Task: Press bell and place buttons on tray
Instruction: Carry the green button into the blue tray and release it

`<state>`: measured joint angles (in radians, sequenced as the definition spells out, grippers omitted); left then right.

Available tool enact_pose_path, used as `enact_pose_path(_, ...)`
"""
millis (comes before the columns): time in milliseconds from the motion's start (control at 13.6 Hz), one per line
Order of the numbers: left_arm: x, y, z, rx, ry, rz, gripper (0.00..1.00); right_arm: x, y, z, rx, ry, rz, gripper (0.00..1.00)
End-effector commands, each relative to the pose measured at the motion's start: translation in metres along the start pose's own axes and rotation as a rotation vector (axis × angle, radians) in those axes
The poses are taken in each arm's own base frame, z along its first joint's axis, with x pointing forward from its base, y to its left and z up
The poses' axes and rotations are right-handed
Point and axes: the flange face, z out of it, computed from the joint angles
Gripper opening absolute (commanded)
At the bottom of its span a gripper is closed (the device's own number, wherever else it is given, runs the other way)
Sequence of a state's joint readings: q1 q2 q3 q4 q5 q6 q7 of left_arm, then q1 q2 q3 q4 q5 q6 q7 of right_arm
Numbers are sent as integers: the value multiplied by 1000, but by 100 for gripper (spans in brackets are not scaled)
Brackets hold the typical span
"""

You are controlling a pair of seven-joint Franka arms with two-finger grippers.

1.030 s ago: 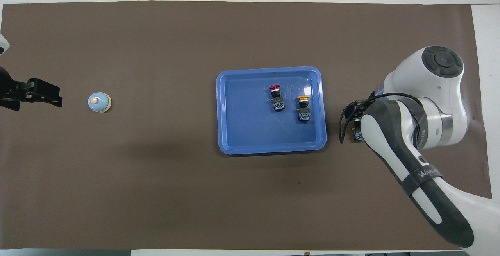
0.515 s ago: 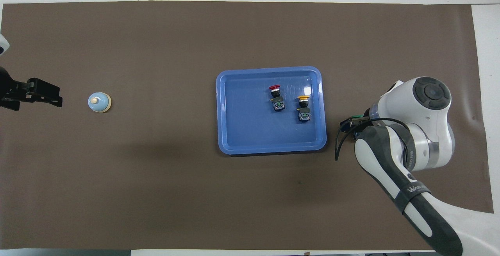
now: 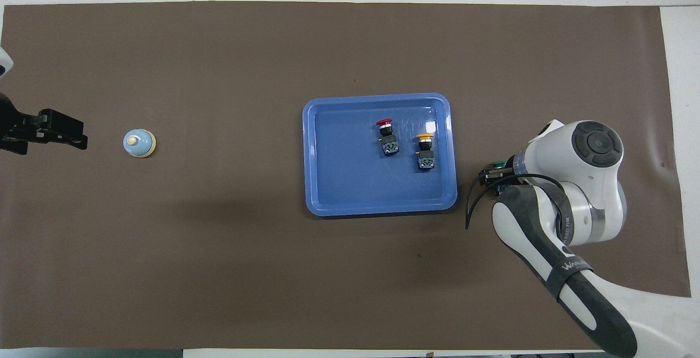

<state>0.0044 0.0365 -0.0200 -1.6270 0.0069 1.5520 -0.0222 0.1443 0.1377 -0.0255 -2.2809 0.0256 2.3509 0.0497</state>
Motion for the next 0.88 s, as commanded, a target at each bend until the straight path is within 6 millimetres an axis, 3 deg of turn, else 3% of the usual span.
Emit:
enact_pose_path(0,-4,0,-5,-9,-4,1,100,8,-4,-9,12,24,19,0)
enact_pose_path(74,-4,-1,-6,-9,-2,-1,100,15,-8,-23,14,25,13,0)
enact_pose_path(221,-5,-1,-6,-9,-4,-1,100,46,-27,-68,31,-3,16,0)
enact_pose_path(294,-4,0,-5,-9,-5,1,100,61,-45,-93,46,-2,34,0)
enact_pose_path(441,-4,-1,-5,-9,-5,-1,100,73,-97,-118,51,7,41,0)
enact_pose_path(589,-4,0,-5,-9,-5,1,100,70,-162,-119,52,15,52,0)
enact_pose_path(662,-4,0,-5,-9,-5,1,100,71,-202,-113,44,8,50,0)
enact_pose_path(809,-5,0,-6,-9,-4,1,100,76,-261,-98,40,11,38,0)
